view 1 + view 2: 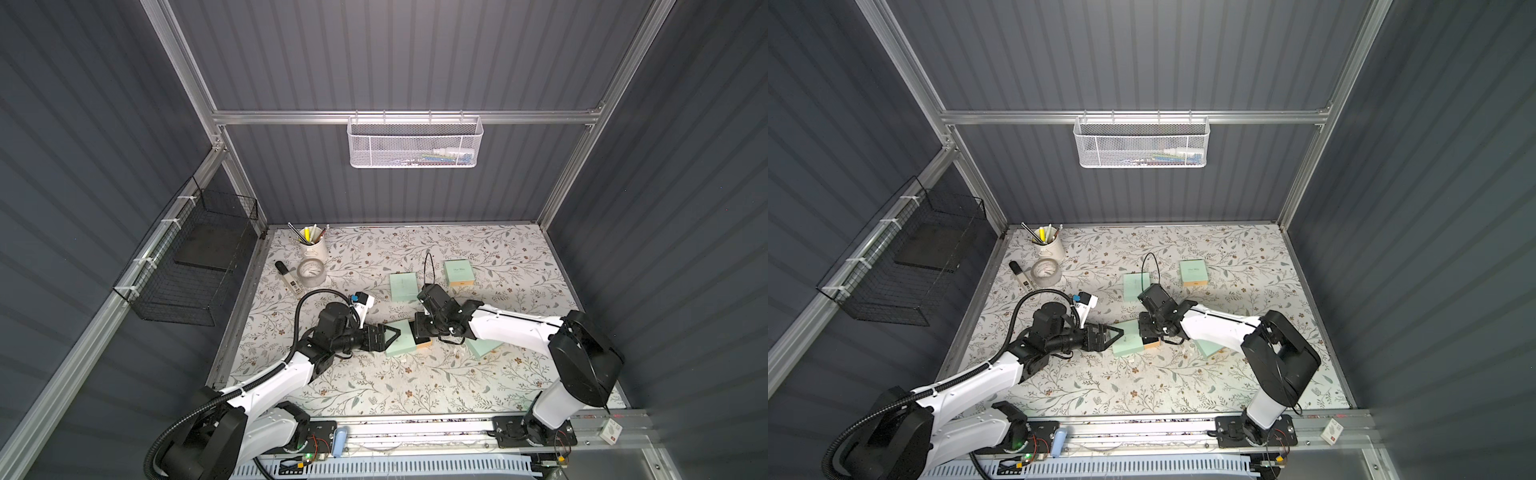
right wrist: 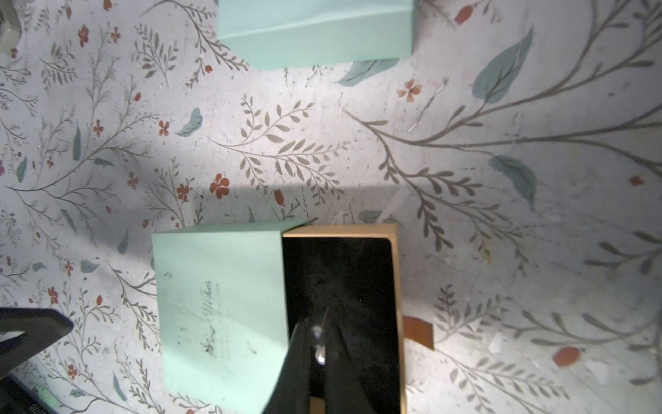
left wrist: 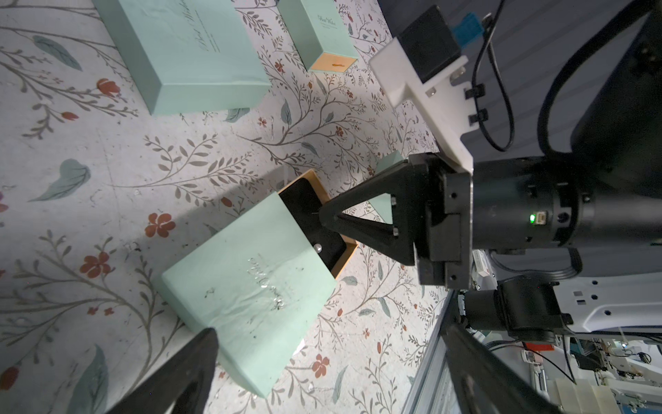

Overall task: Take out the earrings from the drawer-style jewelry box
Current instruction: Pick up the earring from the drawer, then place the earring at the center of the board.

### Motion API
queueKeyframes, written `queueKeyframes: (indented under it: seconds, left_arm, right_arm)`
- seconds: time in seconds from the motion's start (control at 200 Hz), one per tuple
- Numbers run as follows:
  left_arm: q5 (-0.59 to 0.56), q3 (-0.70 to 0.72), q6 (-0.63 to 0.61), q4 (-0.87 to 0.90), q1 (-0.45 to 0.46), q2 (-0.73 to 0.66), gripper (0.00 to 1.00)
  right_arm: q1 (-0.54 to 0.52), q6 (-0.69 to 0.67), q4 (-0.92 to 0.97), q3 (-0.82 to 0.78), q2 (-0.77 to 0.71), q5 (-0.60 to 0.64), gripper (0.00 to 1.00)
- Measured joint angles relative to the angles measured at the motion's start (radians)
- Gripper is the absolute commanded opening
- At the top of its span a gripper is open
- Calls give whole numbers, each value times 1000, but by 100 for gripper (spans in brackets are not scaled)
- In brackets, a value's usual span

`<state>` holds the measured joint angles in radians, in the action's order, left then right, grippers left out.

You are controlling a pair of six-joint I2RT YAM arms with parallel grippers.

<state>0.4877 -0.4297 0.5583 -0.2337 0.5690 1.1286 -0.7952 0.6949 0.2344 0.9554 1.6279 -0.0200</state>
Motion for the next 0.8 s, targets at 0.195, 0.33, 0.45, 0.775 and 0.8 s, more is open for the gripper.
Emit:
queueKeyframes:
  seconds: [0.195,0.33,0.45,0.775,0.8]
  left_arm:
    - [0,-11,8,-8,0,5,100]
    - [-1,-13,14,-9,0,7,100]
    - [0,-13,15,-14,0,8,100]
    - [-1,-13,27,-37,0,29,100]
    - [-1,-13,29,-40,0,30,100]
  right_arm:
    - [39,-3,-16,-2,-26,-35,9]
    - [87,-9,-30,-14,-32,-63,9]
    - [138,-17,-41,-23,-32,-85,9]
    - [251,-46,-57,-19,-2,-127,10]
    - [254,-48,-56,-14,10,-130,10]
